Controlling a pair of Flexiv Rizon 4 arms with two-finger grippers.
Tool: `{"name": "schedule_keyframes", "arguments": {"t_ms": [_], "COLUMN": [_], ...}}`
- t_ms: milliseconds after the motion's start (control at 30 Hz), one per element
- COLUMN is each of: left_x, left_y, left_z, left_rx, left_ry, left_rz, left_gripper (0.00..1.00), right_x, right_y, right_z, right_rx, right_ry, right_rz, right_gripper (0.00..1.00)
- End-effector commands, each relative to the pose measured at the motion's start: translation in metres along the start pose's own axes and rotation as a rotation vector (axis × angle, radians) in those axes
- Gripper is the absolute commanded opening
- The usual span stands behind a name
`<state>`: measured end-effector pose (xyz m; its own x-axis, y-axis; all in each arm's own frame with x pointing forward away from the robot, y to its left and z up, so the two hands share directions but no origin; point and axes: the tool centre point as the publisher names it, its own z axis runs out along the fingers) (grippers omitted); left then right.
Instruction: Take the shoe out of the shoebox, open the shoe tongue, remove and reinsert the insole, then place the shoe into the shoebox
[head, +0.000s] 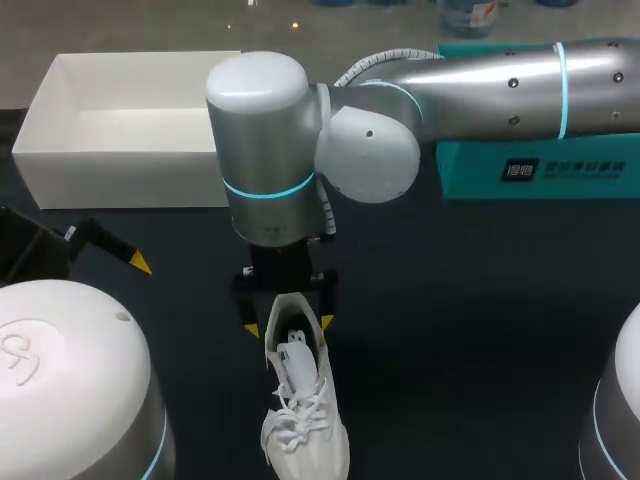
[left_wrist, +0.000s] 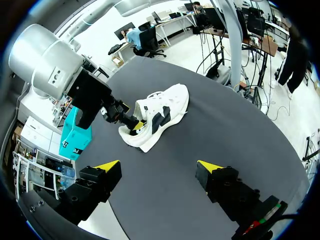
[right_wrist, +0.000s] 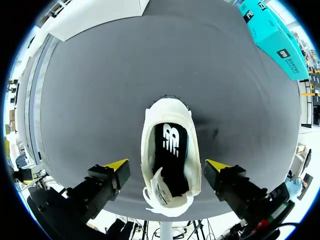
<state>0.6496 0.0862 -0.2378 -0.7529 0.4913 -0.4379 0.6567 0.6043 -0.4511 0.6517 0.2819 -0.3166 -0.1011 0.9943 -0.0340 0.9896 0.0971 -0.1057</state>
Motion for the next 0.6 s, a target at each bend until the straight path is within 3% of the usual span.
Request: {"name": "schedule_keyframes", "arguments": {"t_ms": [33, 133, 167, 200, 267, 467, 600], "left_x": [0.000, 0.000, 0.000, 0.000, 0.000, 0.000, 0.000], "left_y": [0.000, 0.000, 0.000, 0.000, 0.000, 0.000, 0.000], "left_z": [0.000, 0.000, 0.000, 0.000, 0.000, 0.000, 0.000], "left_rx": [-0.001, -0.001, -0.001, -0.001, -0.001, -0.001, -0.001], "left_ry": [0.003, 0.003, 0.003, 0.003, 0.003, 0.003, 0.003], "left_rz": [0.000, 0.000, 0.000, 0.000, 0.000, 0.000, 0.000], "left_gripper": [1.00, 1.00, 1.00, 1.00, 1.00, 1.00, 1.00], "right_x": [-0.006, -0.006, -0.007, -0.008, -0.009, -0.015, -0.017], "right_y": [-0.012, -0.023, -0.028, -0.032, -0.041, -0.064, -0.068], "right_z": [-0.020, -0.023, -0.022, -0.021, -0.017, 0.000, 0.009], "right_rx": [-0.021, -0.012, -0.003, -0.005, 0.015, 0.076, 0.092], "right_ry": [0.000, 0.006, 0.017, 0.030, 0.039, 0.080, 0.097], "right_rz": [0.004, 0.009, 0.012, 0.013, 0.020, 0.036, 0.053], "right_gripper": [1.00, 1.00, 0.92, 0.50, 0.00, 0.00, 0.00]}}
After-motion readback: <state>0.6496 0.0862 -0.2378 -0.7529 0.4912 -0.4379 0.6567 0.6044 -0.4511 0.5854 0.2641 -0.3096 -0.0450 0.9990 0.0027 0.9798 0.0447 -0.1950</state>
